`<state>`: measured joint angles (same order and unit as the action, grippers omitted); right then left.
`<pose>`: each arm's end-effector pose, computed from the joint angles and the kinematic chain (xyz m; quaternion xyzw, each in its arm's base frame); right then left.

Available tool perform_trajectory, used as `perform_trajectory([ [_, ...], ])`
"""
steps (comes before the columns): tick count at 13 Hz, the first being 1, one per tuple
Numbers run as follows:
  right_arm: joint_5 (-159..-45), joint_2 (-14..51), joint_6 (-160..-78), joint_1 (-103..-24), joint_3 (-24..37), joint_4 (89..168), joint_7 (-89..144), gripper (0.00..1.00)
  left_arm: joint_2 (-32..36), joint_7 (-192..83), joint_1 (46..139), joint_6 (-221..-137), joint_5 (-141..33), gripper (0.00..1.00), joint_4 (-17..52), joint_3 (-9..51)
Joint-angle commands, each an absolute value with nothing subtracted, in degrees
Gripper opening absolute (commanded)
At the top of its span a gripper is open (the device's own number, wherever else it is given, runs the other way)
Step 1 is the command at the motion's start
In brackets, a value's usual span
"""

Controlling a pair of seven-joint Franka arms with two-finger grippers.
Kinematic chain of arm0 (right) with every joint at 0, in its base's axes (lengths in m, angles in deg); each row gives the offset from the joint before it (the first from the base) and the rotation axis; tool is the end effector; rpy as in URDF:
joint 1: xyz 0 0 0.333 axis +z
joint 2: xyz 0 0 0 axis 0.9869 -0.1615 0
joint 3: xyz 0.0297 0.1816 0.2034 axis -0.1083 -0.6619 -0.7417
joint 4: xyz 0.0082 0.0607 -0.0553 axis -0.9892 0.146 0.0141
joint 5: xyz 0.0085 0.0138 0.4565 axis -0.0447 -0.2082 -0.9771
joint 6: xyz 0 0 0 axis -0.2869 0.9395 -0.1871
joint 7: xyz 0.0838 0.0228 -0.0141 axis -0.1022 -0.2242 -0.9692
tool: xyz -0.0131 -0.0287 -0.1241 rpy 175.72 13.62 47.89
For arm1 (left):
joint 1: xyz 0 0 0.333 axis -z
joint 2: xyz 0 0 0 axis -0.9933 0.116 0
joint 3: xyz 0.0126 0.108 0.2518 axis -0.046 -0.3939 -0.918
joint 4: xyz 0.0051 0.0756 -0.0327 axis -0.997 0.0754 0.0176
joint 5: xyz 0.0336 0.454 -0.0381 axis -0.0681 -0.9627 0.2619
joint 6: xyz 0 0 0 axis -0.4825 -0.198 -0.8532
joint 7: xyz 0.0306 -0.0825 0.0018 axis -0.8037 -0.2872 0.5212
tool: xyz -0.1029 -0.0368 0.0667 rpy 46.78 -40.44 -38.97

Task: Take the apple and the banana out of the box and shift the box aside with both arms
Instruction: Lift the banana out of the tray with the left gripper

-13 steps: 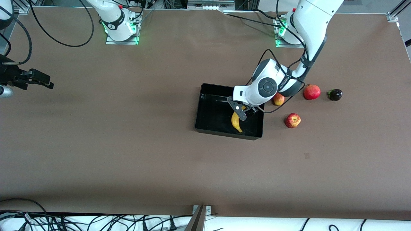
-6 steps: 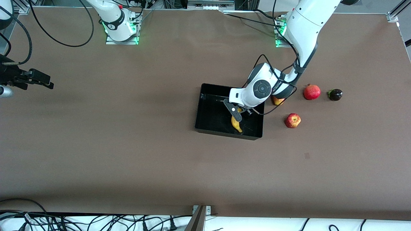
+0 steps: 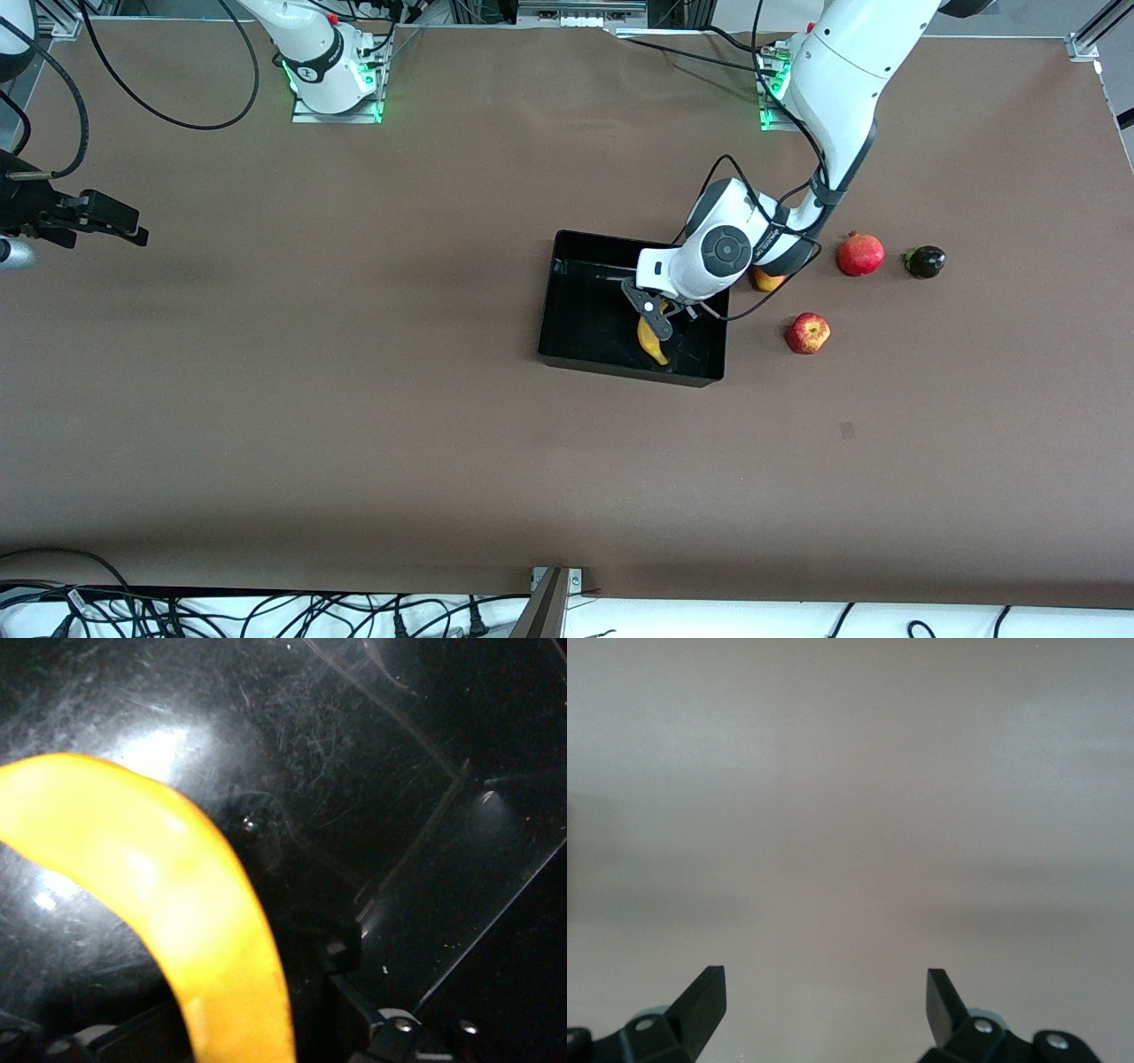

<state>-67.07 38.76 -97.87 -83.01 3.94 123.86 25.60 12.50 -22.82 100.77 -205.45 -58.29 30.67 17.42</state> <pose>0.6339 -0.0515 0.4938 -0.9995 -0.0130 0.0241 0.0167 0.5127 -0.3417 0.0455 0.8970 -0.4290 -0.0421 0.0979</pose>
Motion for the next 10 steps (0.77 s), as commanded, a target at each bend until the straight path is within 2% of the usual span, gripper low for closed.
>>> perform_trajectory([
  [1, -68.26, 38.61, -97.05, -83.96, 3.32, 123.18, 26.06, 1.0, 13.73, -21.64, 101.8, -205.9, -57.82, 0.0, 29.34, 15.99],
  [7, -68.26, 38.61, -97.05, -83.96, 3.32, 123.1, 26.06, 1.0, 10.57, -21.9, 101.71, -204.93, -57.82, 0.0, 29.34, 15.99],
  [10, -68.26, 38.61, -97.05, -83.96, 3.32, 123.1, 26.06, 1.0, 6.62, -21.99, 101.27, -199.94, -57.82, 0.0, 29.34, 16.08],
])
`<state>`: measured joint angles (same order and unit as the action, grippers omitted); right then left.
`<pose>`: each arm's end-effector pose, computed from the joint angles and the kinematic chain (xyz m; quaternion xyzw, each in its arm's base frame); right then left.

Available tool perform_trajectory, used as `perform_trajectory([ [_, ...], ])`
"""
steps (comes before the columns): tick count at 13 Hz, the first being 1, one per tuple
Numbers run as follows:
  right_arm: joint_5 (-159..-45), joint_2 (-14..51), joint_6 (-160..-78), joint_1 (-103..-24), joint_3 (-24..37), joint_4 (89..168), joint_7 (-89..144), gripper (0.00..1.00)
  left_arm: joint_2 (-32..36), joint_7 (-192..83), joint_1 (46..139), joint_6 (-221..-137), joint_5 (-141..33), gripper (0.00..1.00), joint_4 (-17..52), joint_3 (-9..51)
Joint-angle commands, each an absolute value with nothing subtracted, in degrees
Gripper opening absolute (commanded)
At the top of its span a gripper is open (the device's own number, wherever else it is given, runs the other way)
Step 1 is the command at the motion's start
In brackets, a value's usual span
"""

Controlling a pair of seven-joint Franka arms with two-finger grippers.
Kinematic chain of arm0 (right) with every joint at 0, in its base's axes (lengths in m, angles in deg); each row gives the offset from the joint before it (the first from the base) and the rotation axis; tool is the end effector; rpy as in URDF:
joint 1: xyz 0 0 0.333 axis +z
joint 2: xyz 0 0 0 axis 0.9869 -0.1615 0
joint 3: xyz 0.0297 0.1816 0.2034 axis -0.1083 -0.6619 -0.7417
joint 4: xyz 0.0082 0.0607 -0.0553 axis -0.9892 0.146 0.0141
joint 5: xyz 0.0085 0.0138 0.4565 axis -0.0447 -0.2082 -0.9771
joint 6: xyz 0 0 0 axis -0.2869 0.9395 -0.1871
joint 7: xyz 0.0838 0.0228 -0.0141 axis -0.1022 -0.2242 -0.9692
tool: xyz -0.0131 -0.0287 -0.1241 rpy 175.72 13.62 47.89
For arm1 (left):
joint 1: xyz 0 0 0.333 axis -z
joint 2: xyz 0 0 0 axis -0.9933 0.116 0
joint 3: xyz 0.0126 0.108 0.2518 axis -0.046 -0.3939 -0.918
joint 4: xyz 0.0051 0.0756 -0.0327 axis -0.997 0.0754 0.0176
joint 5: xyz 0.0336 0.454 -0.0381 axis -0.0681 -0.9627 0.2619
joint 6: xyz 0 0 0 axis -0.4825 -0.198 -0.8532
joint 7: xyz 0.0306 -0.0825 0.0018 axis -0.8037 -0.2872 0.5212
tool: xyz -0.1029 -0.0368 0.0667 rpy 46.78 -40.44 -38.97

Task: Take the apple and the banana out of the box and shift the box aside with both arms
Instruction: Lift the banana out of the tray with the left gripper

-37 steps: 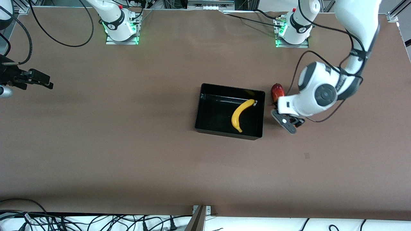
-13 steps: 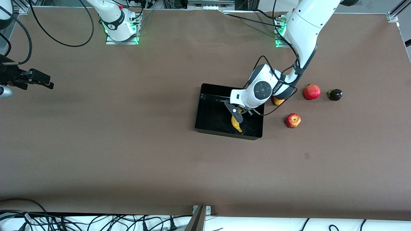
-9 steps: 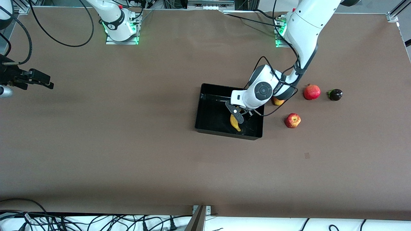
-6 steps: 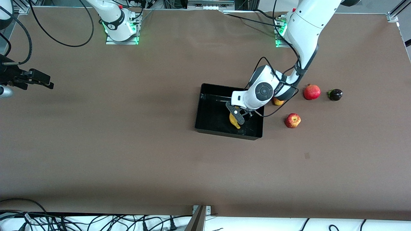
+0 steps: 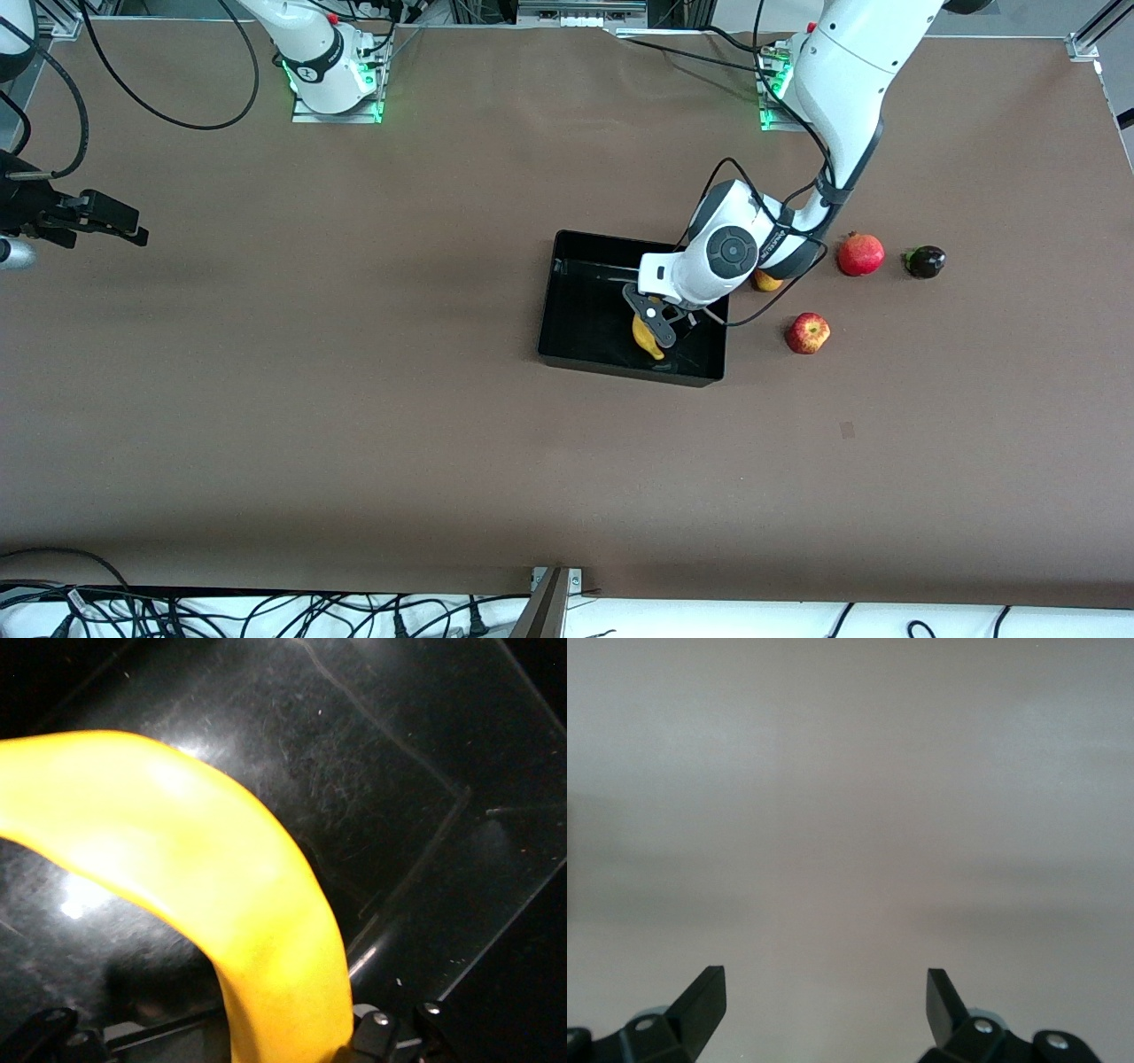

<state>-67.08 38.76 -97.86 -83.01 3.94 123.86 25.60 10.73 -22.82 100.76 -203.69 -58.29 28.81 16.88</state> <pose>0.6338 -0.0515 0.4938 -0.9995 -0.0130 0.0242 0.0168 0.5339 -0.3430 0.0737 0.8986 -0.4276 -0.0260 0.0944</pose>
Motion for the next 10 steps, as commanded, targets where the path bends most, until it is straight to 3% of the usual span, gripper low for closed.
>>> perform_trajectory([
  [1, -68.26, 38.61, -97.05, -83.96, 3.32, 123.1, 26.06, 1.0, 5.04, -21.82, 101.01, -197.66, -57.82, 0.0, 29.25, 16.17],
  [8, -68.25, 38.61, -96.35, -83.61, 2.7, 123.1, 24.39, 1.0, -1.73, -21.64, 96.01, -186.49, -56.94, 0.0, 27.32, 16.61],
  [10, -68.17, 38.78, -93.55, -79.59, 2.61, 122.92, 25.53, 1.0, -2.62, -21.46, 92.67, -184.55, -56.94, 0.0, 27.32, 16.78],
])
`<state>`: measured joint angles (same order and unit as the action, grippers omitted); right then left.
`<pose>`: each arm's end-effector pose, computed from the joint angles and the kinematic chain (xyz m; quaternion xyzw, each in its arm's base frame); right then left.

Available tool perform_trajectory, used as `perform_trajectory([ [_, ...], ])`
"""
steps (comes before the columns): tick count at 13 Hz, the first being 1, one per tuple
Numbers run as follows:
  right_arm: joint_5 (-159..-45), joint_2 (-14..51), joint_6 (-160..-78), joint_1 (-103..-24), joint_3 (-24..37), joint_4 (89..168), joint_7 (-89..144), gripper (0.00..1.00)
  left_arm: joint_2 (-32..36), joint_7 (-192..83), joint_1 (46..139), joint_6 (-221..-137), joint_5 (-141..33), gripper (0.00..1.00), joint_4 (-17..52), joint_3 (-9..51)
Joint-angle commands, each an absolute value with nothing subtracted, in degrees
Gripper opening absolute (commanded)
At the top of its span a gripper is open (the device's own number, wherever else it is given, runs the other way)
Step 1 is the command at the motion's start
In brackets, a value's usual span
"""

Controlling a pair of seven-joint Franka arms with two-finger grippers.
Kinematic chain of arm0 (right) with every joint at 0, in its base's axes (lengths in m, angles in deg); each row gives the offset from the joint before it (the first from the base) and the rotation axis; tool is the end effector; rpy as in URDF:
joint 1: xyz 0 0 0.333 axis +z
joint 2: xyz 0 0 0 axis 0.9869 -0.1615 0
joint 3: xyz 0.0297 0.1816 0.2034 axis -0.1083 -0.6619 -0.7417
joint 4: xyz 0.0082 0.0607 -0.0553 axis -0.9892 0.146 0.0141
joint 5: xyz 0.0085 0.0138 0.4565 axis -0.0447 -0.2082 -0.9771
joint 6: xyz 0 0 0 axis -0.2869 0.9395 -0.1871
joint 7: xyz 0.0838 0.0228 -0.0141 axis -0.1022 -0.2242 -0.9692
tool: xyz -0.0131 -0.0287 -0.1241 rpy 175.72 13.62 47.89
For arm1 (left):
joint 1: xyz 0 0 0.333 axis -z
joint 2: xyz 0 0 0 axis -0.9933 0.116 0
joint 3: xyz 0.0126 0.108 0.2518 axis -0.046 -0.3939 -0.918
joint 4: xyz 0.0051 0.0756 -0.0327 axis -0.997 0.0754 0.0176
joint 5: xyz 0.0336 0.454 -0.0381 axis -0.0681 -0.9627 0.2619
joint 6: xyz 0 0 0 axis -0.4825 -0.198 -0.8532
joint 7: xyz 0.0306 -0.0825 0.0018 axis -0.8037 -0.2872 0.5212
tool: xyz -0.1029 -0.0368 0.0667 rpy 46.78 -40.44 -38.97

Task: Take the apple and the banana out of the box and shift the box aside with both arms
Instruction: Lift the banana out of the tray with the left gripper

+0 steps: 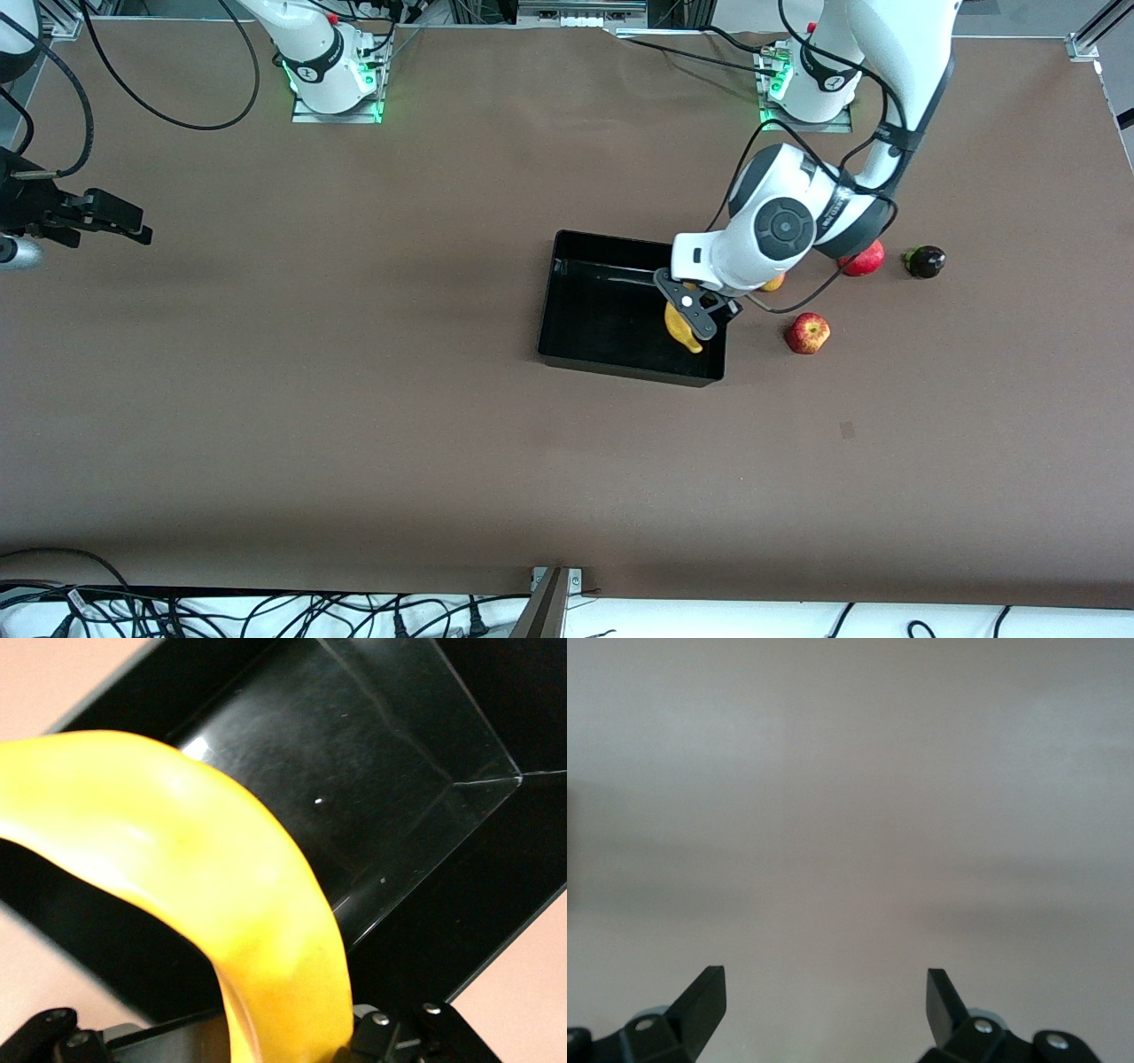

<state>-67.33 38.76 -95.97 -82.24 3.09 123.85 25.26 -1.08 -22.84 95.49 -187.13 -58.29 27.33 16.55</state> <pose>0.6307 -0.0328 0.4913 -0.9985 -0.0301 0.0405 0.0206 0.5777 -0.2906 0.1906 0.9107 -0.4020 -0.0520 0.0795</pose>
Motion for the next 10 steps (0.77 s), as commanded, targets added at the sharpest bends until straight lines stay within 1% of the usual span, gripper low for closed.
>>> perform_trajectory([
  [1, -68.17, 38.78, -93.54, -77.65, 2.61, 122.57, 27.54, 1.0, -2.71, -20.24, 90.74, -184.11, -56.94, 0.0, 27.32, 16.78],
  [4, -68.26, 38.61, -93.54, -72.38, 2.61, 122.39, 38.6, 1.0, -0.96, -10.42, 84.85, -184.19, -57.03, 0.0, 25.74, 16.61],
  [6, -68.43, 38.08, -93.88, -68.33, 2.53, 122.83, 40.47, 1.0, 1.58, -1.82, 81.16, -184.19, -57.03, 0.0, 24.07, 16.26],
  [7, -68.34, 36.77, -94.67, -65.44, 2.61, 122.4, 41.26, 1.0, 2.99, 2.58, 80.01, -184.28, -57.12, 0.0, 23.02, 15.47],
  [8, -68.26, 35.54, -96.59, -63.59, 2.61, 122.31, 45.18, 1.0, 4.66, 7.23, 79.04, -184.28, -57.21, 0.0, 21.97, 13.99],
  [10, -71.84, 32.38, -101.25, -61.04, 2.26, 122.31, 56.33, 1.0, 7.74, 14.89, 76.23, -184.54, -57.12, 0.0, 20.2, 12.39],
])
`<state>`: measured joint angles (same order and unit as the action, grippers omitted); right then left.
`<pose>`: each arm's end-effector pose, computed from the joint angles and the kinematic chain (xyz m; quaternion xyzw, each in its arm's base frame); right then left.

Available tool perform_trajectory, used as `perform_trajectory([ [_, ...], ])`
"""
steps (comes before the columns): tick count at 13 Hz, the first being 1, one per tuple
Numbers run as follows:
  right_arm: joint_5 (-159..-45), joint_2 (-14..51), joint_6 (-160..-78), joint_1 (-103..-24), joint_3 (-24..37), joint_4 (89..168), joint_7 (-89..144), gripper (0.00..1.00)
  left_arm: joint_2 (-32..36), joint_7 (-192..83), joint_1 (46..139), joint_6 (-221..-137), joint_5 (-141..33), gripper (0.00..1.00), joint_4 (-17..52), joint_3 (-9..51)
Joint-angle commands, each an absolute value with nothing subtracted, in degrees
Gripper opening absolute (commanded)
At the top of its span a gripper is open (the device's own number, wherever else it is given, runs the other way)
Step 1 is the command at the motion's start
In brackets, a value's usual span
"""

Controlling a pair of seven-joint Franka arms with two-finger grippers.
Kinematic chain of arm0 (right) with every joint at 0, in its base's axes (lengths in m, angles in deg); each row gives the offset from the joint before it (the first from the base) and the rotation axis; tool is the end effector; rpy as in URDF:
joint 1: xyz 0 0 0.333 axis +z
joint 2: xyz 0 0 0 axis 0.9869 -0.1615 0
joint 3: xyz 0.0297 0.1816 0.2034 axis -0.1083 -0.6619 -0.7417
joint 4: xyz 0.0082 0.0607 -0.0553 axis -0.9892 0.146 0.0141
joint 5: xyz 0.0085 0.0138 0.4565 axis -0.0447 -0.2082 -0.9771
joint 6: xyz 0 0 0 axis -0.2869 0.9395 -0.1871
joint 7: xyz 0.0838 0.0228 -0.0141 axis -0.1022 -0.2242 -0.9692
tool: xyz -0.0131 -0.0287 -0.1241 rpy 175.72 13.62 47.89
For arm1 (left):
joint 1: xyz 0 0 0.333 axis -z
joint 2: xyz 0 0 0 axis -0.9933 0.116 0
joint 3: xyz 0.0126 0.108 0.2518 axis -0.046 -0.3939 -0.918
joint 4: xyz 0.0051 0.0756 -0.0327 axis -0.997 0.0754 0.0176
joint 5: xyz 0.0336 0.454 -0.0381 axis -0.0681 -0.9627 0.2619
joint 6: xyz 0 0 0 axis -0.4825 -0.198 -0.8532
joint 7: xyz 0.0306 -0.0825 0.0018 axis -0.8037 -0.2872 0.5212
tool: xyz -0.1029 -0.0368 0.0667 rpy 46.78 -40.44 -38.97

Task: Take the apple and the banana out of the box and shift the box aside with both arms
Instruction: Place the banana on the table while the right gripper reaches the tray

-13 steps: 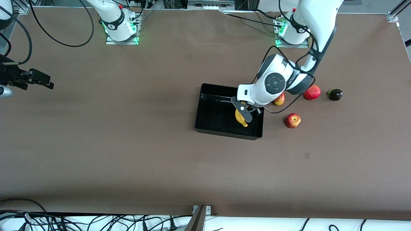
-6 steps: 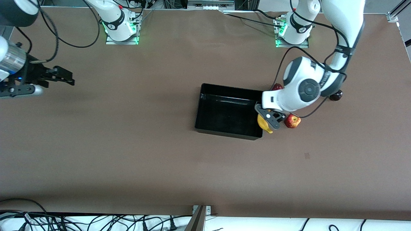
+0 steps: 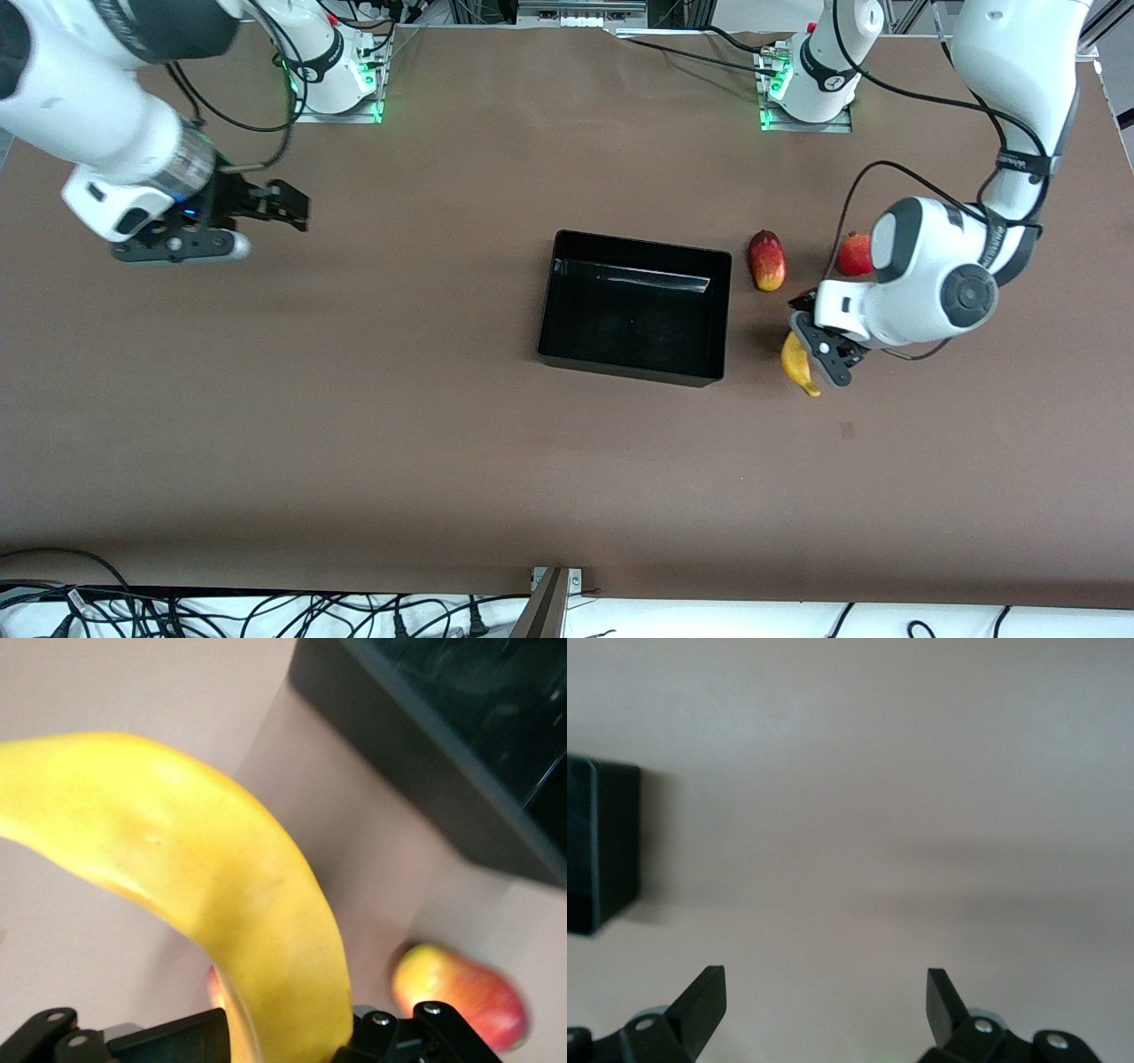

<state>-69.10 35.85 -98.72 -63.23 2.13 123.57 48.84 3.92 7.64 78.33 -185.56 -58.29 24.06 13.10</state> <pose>0.6169 0.1921 0.4653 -0.9986 0.0042 0.0486 0.0191 0.6462 -0.0694 0.1561 0.8713 -0.4778 -0.0416 0.1037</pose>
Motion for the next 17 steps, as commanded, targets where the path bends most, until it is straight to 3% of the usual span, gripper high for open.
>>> perform_trajectory([
  [1, -71.69, 31.06, -102.4, -57.97, 2.17, 122.31, 62.39, 1.0, 8.97, 17.97, 74.57, -184.54, -57.29, 0.0, 19.59, 11.69],
  [4, -71.07, 25.97, -110.99, -51.46, 2.17, 122.31, 75.26, 1.0, 10.47, 26.32, 71.92, -184.45, -57.73, 0.0, 19.05, 9.94],
  [10, -72.3, 15.77, -124.19, -45.12, 2.09, 122.31, 77.2, 1.0, 12.85, 32.85, 71.83, -184.54, -62.19, 0.0, 19.76, 4.74],
  [11, -73.08, 14.71, -125.69, -44.76, 2.09, 122.31, 81.22, 1.0, 12.5, 32.85, 71.91, -184.54, -63.87, 0.07, 19.76, 4.4],
  [12, -73.87, 13.92, -127.44, -43.8, 1.91, 122.31, 84.48, 1.0, 12.15, 32.85, 72.0, -184.54, -64.41, 0.43, 19.76, 3.7],
  [13, -74.05, 12.69, -129.29, -42.49, 1.91, 122.31, 85.64, 1.0, 11.54, 32.51, 72.0, -184.63, -64.41, 0.99, 19.84, 2.91],
  [15, -73.71, 9.53, -133.41, -38.71, 1.91, 122.31, 85.74, 0.98, 9.08, 31.72, 72.0, -185.24, -64.41, 1.0, 20.72, 1.93],
  [16, -73.36, 7.95, -135.79, -37.04, 2.0, 122.31, 85.57, 0.88, 8.11, 31.19, 72.26, -188.03, -64.5, 1.0, 21.42, 1.41],
  [17, -73.27, 6.54, -136.77, -36.5, 2.0, 122.31, 85.56, 0.59, 6.28, 29.88, 72.44, -191.89, -64.5, 1.0, 24.91, 0.88],
])
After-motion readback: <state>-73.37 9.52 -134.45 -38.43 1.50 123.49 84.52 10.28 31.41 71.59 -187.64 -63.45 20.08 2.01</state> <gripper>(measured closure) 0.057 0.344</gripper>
